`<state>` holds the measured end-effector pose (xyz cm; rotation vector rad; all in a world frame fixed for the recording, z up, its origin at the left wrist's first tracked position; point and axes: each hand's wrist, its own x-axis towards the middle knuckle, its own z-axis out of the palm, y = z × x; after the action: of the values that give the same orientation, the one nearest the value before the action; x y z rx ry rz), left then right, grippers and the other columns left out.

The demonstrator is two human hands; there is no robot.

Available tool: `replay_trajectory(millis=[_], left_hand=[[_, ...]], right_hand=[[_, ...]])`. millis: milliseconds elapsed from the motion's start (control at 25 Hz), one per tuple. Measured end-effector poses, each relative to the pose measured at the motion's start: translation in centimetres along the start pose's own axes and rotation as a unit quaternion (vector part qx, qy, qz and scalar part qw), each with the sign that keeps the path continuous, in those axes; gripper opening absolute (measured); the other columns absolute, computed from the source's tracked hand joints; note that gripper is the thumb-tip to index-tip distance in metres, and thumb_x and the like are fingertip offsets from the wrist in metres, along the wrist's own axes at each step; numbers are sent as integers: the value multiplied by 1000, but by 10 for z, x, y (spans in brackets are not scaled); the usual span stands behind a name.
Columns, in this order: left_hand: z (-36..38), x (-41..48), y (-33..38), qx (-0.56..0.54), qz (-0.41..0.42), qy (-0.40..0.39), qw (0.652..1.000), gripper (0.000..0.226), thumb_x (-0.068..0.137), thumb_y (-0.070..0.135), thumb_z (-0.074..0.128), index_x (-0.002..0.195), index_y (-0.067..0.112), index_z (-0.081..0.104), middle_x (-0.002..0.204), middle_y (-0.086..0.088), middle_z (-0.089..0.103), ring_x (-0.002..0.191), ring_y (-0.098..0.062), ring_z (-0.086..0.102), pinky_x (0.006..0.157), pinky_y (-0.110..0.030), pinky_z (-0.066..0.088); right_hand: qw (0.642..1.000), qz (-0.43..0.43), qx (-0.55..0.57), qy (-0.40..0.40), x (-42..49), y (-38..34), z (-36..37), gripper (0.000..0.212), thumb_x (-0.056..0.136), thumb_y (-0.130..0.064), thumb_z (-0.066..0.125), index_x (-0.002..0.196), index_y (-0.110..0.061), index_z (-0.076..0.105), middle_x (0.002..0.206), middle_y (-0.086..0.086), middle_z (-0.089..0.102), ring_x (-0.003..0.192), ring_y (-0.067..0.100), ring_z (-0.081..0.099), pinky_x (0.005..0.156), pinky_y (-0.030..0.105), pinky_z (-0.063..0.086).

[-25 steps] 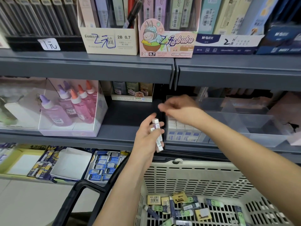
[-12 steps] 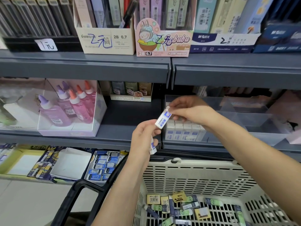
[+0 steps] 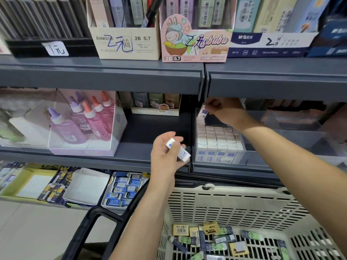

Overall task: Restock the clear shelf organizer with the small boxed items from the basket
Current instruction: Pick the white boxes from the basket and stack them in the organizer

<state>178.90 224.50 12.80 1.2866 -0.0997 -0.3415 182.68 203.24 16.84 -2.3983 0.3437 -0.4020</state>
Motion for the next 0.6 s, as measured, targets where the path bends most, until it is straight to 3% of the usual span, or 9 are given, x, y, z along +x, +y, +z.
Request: replay_trajectory(millis=[200,360,480,600], left_hand=[[4,1,0,14,9,-16,1000,32,93,4,51,102,33,60,102,2,62,81,-9,62,65,-26,54],[3,3,-3,41,3,-58,997,55,89,-6,45,113,43,52,102,-4,58,90,-13,59,72,-25,53],[4,4,-6,49,13,-41,998,38,89,3,56,116,28,49,100,3,70,87,-6,67,69,-18,52],[3,5,-6,43,10,-12,999,20,88,10,61,105,19,58,94,3,73,75,-4,67,65,-15,50]], right_hand=[[998,18,-37,-55,8,14,19,15,91,-18,54,82,-30,56,80,-10,57,84,14,58,75,22,38],[995,18,-65,-71,8,14,20,22,96,-19,43,103,-22,63,108,1,63,96,14,54,81,20,33],[993,-13,-99,-59,-4,10,13,27,97,-23,40,117,-22,59,122,1,60,108,19,55,83,19,33],[998,-34,-52,1,-26,-7,9,21,93,-26,49,109,-27,62,106,-6,66,89,8,57,79,18,37]])
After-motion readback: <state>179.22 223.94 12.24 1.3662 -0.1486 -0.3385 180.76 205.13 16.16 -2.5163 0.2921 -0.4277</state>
